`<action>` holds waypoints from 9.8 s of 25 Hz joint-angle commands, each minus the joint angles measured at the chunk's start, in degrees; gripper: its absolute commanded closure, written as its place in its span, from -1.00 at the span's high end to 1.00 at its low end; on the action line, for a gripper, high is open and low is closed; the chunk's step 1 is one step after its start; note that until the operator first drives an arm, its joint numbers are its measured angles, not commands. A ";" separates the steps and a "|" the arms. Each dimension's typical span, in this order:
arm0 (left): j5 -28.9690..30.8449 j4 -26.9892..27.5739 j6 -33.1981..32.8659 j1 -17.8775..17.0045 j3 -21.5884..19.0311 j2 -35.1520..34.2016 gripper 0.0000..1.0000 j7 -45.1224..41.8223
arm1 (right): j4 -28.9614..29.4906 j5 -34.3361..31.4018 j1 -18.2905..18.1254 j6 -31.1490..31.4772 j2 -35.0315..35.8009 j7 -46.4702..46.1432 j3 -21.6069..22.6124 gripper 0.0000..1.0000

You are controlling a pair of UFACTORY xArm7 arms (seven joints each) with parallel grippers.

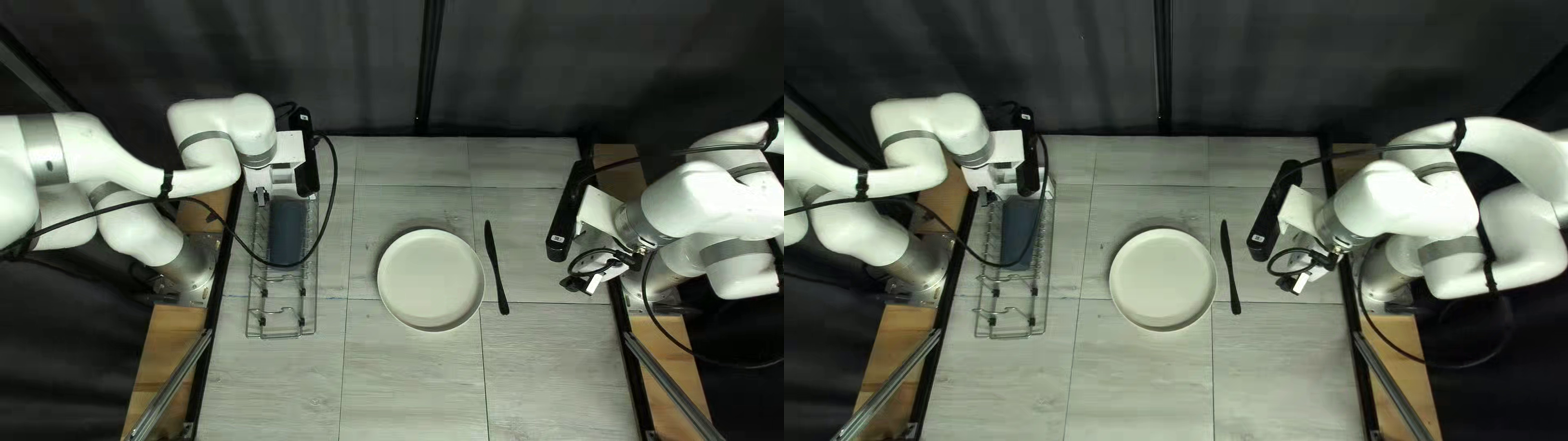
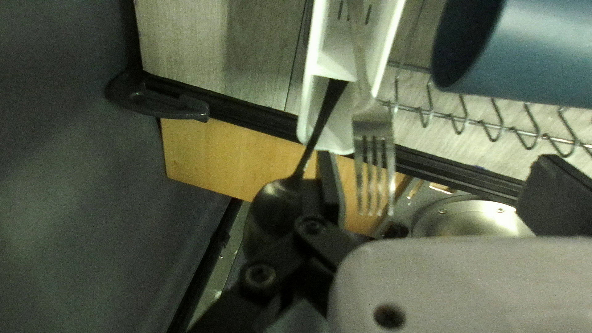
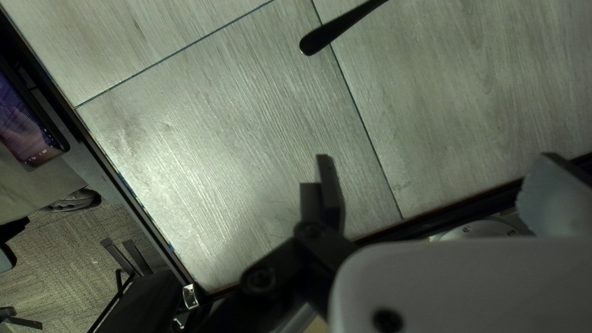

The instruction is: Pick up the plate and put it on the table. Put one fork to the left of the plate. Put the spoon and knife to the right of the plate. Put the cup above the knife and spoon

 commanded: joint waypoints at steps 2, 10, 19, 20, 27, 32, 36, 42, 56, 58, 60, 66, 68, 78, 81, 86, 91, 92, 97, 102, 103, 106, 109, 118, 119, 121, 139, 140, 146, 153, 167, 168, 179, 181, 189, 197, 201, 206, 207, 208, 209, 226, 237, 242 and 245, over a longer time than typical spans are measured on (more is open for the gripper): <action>1.79 -0.76 -2.39 2.22 0.49 3.33 1.00 -0.98 | 0.00 0.00 0.00 0.00 0.00 0.00 0.00 1.00; 3.63 1.02 -3.18 4.46 1.35 6.82 0.94 -1.00 | 0.00 0.00 0.00 0.00 0.00 0.00 0.00 1.00; 3.51 2.62 0.18 4.40 0.56 6.05 -1.00 -2.05 | 0.00 0.00 0.00 0.00 0.00 0.00 0.00 1.00; 3.13 3.73 2.21 4.02 0.12 4.94 -1.00 -2.32 | 0.00 0.00 0.00 0.00 0.00 0.00 0.00 1.00; 1.62 12.78 14.75 2.48 -2.85 -0.44 -1.00 -4.17 | 0.00 0.00 0.00 0.00 0.00 0.00 0.00 1.00; 0.49 21.67 21.56 1.60 -5.41 -0.48 -1.00 -5.38 | 0.00 0.00 0.00 0.00 0.00 0.00 0.00 1.00; -1.28 28.82 24.95 0.80 -8.22 2.37 -1.00 -7.02 | 0.00 0.00 0.00 0.00 0.00 0.00 0.00 1.00; -7.11 50.09 36.03 -0.83 -14.86 17.71 -1.00 -11.30 | 0.00 0.00 0.00 0.00 0.00 0.00 0.00 1.00; -14.42 51.97 35.08 0.14 -14.90 24.92 -1.00 -18.05 | 0.00 0.00 0.00 0.00 0.00 0.00 0.00 1.00; -18.86 48.64 34.29 0.18 -14.86 24.43 -1.00 -21.33 | 0.00 0.00 0.00 0.00 0.00 0.00 0.00 1.00; -23.19 46.18 32.76 -0.05 -15.03 24.37 -1.00 -23.47 | 0.00 0.00 0.00 0.00 0.00 0.00 0.00 1.00; -24.88 46.65 32.37 -0.64 -16.12 26.62 -1.00 -25.21 | 0.00 0.00 0.00 0.00 0.00 0.00 0.00 1.00; -24.88 46.65 32.37 -0.64 -16.12 26.62 -1.00 -25.21 | 0.00 0.00 0.00 0.00 0.00 0.00 0.00 1.00; -33.47 41.72 28.51 0.63 -14.05 32.96 -1.00 -17.48 | 0.00 0.00 0.00 0.00 0.00 0.00 0.00 1.00; -33.47 41.72 28.51 0.63 -14.05 32.96 -1.00 -17.48 | 0.00 0.00 0.00 0.00 0.00 0.00 0.00 1.00; -36.59 38.01 24.12 1.76 -12.88 32.87 -1.00 -16.88 | 0.00 0.00 0.00 0.00 0.00 0.00 0.00 1.00; -44.16 30.24 17.24 2.69 -11.71 30.71 -1.00 -15.74 | 0.00 0.00 0.00 0.00 0.00 0.00 0.00 1.00; -45.80 29.17 16.06 2.46 -11.92 30.82 -1.00 -15.72 | 0.00 0.00 0.00 0.00 0.00 0.00 0.00 1.00; -47.91 30.14 12.44 0.98 -13.82 35.47 -1.00 -17.17 | 0.00 0.00 0.00 0.00 0.00 0.00 0.00 1.00; -46.90 33.65 11.23 0.10 -14.70 40.37 -1.00 -18.21 | 0.00 0.00 0.00 0.00 0.00 0.00 0.00 1.00; -46.69 34.76 10.99 -0.07 -14.83 41.39 -1.00 -18.40 | 0.00 0.00 0.00 0.00 0.00 0.00 0.00 1.00; -46.38 36.65 9.80 -0.22 -14.85 43.17 -1.00 -18.34 | 0.00 0.00 0.00 0.00 0.00 0.00 0.00 1.00; -46.61 36.89 7.98 0.38 -14.24 43.70 -1.00 -17.13 | 0.00 0.00 0.00 0.00 0.00 0.00 0.00 1.00; -44.15 44.50 5.10 -0.19 -13.57 52.52 -1.00 -18.23 | 0.00 0.00 0.00 0.00 0.00 0.00 0.00 1.00; -44.00 45.06 5.06 -0.30 -13.57 53.24 -1.00 -18.32 | 0.00 0.00 0.00 0.00 0.00 0.00 0.00 1.00; -43.26 46.93 4.82 -0.81 -13.53 55.73 -1.00 -18.70 | 0.00 0.00 0.00 0.00 0.00 0.00 0.00 1.00; -42.03 47.67 4.38 1.72 -11.65 55.77 1.00 -15.53 | 0.00 0.00 0.00 0.00 0.00 0.00 0.00 1.00; -42.67 45.72 4.03 2.69 -11.18 52.92 1.00 -15.10 | 0.00 0.00 0.00 0.00 0.00 0.00 0.00 1.00; -45.77 35.53 2.98 4.62 -10.07 37.49 1.00 -15.52 | 0.00 0.00 0.00 0.00 0.00 0.00 0.00 1.00; -43.13 27.20 11.58 6.68 -8.19 18.53 1.00 -23.54 | 0.00 0.00 0.00 0.00 0.00 0.00 0.00 1.00; -34.21 20.44 15.69 13.06 1.25 5.38 1.00 -17.84 | 0.00 0.00 0.00 0.00 0.00 0.00 0.00 1.00; -33.13 19.56 15.99 13.92 2.43 3.91 1.00 -17.29 | 0.00 0.00 0.00 0.00 0.00 0.00 0.00 1.00; -24.99 12.11 16.62 22.69 12.46 -4.81 1.00 -13.87 | 0.00 0.00 0.00 0.00 0.00 0.00 0.00 1.00; -24.01 10.04 15.88 24.16 13.64 -6.60 1.00 -13.65 | 0.00 0.00 0.00 0.00 0.00 0.00 0.00 1.00; -20.90 5.42 12.56 27.79 16.59 -9.06 1.00 -11.84 | 0.00 0.00 0.00 0.00 0.00 0.00 0.00 1.00; -17.39 3.86 7.41 30.32 18.20 -6.22 1.00 -9.93 | 0.00 0.00 0.00 0.00 0.00 0.00 0.00 1.00; -16.59 3.15 4.52 30.85 19.06 -3.65 1.00 -8.64 | 0.00 0.00 0.00 0.00 0.00 0.00 0.00 1.00; -16.69 2.18 0.91 30.52 19.39 -0.26 1.00 -7.48 | 0.00 0.00 0.00 0.00 0.00 0.00 0.00 1.00; -16.79 1.63 -0.43 30.37 19.42 0.92 1.00 -7.13 | 0.00 0.00 0.00 0.00 0.00 0.00 0.00 1.00; -16.89 1.30 -1.20 30.21 19.41 1.70 1.00 -6.91 | 0.00 0.00 0.00 0.00 0.00 0.00 0.00 1.00; -16.95 1.05 -1.66 30.15 19.37 2.03 0.89 -6.87 | 0.00 0.00 0.00 0.00 0.00 0.00 0.00 1.00; -19.00 7.91 12.24 28.19 16.72 -8.21 -1.00 -11.34 | 0.00 0.00 0.00 0.00 0.00 0.00 0.00 1.00; -26.35 18.59 20.39 22.92 11.19 -9.76 -1.00 -16.82 | 0.00 0.00 0.00 0.00 0.00 0.00 0.00 1.00; -34.04 21.63 16.14 17.30 4.87 -3.59 -1.00 -17.30 | 0.00 0.00 0.00 0.00 0.00 0.00 0.00 1.00; -37.45 23.03 12.20 14.55 1.00 0.86 -1.00 -16.49 | 0.00 0.00 0.00 0.00 0.00 0.00 0.00 1.00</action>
